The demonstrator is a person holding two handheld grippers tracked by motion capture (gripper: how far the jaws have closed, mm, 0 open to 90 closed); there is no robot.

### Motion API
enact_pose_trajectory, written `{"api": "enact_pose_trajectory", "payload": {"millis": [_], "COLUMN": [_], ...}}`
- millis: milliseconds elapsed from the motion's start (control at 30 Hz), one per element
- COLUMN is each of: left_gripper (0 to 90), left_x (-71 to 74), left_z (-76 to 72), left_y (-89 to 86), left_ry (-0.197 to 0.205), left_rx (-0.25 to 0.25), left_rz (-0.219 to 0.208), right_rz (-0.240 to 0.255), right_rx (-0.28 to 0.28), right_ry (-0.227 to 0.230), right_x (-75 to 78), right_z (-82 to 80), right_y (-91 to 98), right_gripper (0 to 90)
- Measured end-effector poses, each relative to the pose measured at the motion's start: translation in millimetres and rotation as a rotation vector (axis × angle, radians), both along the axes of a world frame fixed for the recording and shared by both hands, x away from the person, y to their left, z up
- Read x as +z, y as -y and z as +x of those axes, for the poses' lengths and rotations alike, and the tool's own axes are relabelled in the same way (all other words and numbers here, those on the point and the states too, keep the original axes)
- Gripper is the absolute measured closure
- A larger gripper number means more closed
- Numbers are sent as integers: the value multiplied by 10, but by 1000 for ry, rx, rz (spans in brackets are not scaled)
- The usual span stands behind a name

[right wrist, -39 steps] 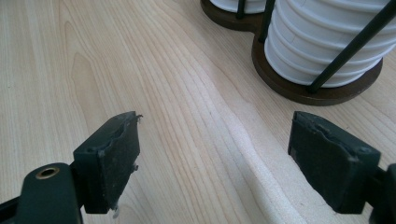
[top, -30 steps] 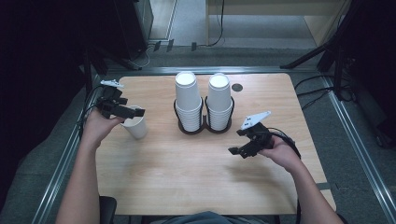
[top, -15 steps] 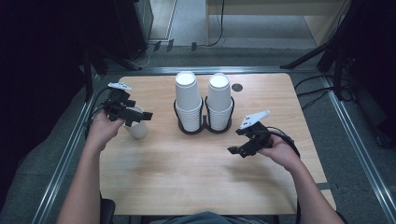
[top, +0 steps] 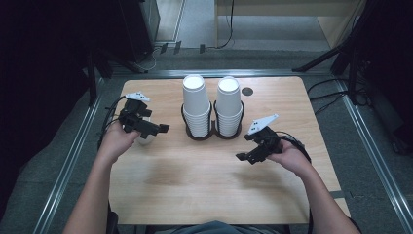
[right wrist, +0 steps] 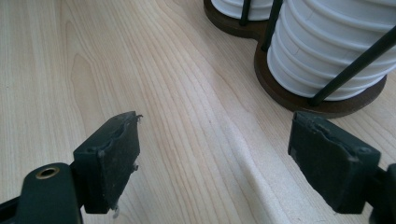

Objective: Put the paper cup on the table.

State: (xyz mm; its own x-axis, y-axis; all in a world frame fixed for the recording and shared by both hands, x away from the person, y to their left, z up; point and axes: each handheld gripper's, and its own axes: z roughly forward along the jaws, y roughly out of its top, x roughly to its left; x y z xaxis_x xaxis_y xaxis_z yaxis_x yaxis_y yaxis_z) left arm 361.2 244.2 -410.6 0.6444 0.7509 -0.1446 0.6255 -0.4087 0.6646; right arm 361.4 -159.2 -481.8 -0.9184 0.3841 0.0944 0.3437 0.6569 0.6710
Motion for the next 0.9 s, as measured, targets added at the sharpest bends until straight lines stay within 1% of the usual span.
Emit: {"api": "enact_pose_trajectory", "payload": {"millis": [133, 367, 467, 533, 633, 733, 800, 900], "left_gripper": [0, 0, 0, 0, 0, 0, 0, 0], "left_x": [-70, -166, -213, -232, -265, -317, -347, -398], "left_z": [0, -16, -29, -38, -54, -72, -85, -103], "left_y": [54, 177, 231, 268, 320, 370, 401, 456], "left_ry": [-4, 13, 8, -3, -3, 1, -2, -8], "left_rx": [-12, -44, -58, -71, -79, -80, -89, -96], "left_rz": [-1, 4, 1, -9, -13, -5, 5, -2], "right_rz": [5, 5, 3, 7, 11, 7, 8, 11], "right_rx": [3, 1, -1, -2, -2, -3, 4, 5], "right_ry": [1, -1, 1, -2, -8, 0, 6, 6], "right_x": [0, -1, 0, 1, 0, 2, 8, 9], "right_z": [15, 10, 8, 10, 9, 2, -2, -6], "right_y": [0, -1, 6, 8, 8, 4, 4, 3], "right_gripper": [167, 167, 167, 166, 167, 166, 167, 166]}}
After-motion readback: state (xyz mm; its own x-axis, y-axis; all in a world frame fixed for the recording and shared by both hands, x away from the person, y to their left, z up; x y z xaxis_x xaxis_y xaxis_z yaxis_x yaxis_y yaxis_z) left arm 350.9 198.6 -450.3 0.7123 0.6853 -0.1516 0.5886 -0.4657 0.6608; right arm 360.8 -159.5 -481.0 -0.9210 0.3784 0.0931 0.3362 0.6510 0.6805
